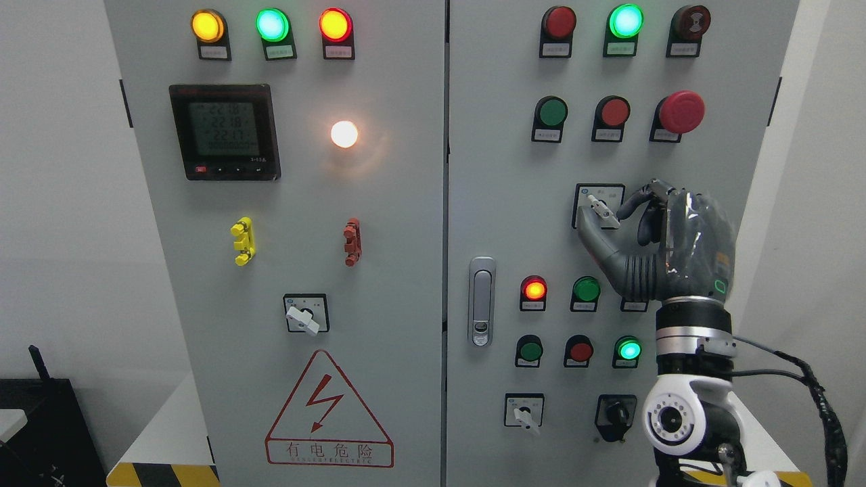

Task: Rotate and turn off gray switch

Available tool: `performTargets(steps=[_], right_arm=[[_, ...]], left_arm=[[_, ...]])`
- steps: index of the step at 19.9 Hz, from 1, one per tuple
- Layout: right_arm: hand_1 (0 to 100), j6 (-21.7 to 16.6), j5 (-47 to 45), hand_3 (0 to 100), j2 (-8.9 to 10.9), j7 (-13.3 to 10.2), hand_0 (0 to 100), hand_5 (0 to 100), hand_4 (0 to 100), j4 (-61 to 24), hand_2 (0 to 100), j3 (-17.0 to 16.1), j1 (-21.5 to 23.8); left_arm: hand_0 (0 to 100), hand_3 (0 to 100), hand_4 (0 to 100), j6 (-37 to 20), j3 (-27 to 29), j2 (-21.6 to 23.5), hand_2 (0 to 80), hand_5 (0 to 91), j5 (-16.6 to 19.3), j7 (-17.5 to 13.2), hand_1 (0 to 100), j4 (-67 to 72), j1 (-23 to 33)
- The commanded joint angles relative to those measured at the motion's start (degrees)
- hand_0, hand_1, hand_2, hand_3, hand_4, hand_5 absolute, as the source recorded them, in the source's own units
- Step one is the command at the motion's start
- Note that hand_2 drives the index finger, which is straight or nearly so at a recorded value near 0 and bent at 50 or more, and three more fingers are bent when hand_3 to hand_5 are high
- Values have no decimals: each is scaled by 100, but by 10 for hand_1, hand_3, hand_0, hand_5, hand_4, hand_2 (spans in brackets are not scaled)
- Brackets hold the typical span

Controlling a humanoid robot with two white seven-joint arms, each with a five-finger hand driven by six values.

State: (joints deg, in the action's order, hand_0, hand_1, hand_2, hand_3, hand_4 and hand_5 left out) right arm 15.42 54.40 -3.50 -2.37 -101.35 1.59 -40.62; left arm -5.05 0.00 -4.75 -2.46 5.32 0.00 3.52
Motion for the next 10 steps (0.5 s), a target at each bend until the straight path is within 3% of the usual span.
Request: performTargets(steps=[1, 10], right_arm=[[424, -4, 0, 1000, -1, -35, 152, 1000, 993, 10, 652, 114, -8], [436, 5, 88, 1000, -1, -53, 204, 1000, 995, 10, 673, 114, -8]], left_arm=[[120, 0, 0, 4, -9, 0, 0, 0, 0, 4, 389, 79, 0], [120, 0, 0, 4, -9, 0, 0, 0, 0, 4, 389, 79, 0]])
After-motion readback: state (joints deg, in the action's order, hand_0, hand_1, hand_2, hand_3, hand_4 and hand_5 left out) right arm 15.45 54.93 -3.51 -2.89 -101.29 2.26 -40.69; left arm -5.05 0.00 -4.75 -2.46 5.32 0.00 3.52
